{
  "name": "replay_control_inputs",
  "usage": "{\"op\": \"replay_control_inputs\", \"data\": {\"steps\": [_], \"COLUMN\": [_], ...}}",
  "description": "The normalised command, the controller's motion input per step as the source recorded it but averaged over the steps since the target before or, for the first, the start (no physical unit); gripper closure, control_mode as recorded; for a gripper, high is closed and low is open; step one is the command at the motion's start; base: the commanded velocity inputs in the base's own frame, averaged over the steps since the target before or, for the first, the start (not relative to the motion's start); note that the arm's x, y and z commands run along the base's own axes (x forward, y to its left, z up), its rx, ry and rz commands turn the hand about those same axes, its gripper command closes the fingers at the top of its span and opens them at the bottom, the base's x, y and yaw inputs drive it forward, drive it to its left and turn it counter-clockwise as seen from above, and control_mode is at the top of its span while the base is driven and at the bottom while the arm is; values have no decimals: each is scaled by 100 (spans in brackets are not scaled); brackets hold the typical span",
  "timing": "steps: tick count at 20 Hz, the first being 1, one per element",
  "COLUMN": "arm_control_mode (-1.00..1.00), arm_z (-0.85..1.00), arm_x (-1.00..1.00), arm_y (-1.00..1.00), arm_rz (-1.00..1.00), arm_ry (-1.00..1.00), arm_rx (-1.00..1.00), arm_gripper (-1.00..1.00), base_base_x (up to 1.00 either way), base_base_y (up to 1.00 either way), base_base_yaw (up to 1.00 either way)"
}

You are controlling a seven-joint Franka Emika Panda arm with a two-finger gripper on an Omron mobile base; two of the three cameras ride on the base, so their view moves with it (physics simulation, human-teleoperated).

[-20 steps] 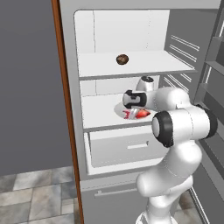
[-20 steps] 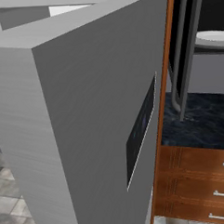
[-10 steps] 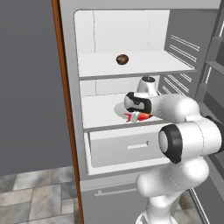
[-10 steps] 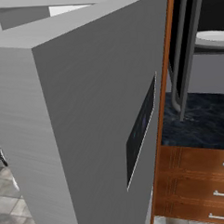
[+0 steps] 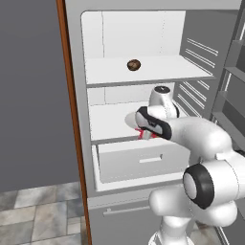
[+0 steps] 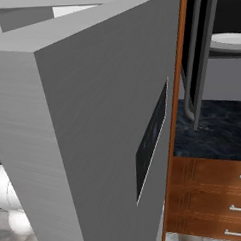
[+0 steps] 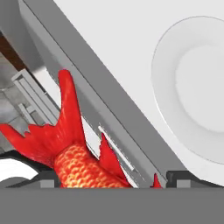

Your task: Transport the fish from the fridge to the microwave and turn on the microwave.

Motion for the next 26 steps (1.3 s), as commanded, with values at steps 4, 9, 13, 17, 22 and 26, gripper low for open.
{"op": "replay_control_inputs", "data": {"steps": [4,9,13,17,22,26], "arm_control_mode": [-100,-100,-100,-100,-100,-100], "arm_z": [26,22,19,19,24,29], "arm_x": [-52,-52,-49,-45,-42,-40], "arm_y": [10,15,20,17,10,9], "arm_rz": [-14,-30,-40,-37,-27,-23], "arm_ry": [-4,-5,-5,-8,-12,-13], "arm_rx": [0,0,0,0,1,3], "arm_gripper": [100,100,100,100,100,100], "base_base_x": [0,0,0,0,0,0], "base_base_y": [0,0,0,0,0,0], "base_base_yaw": [0,0,0,0,0,0]}}
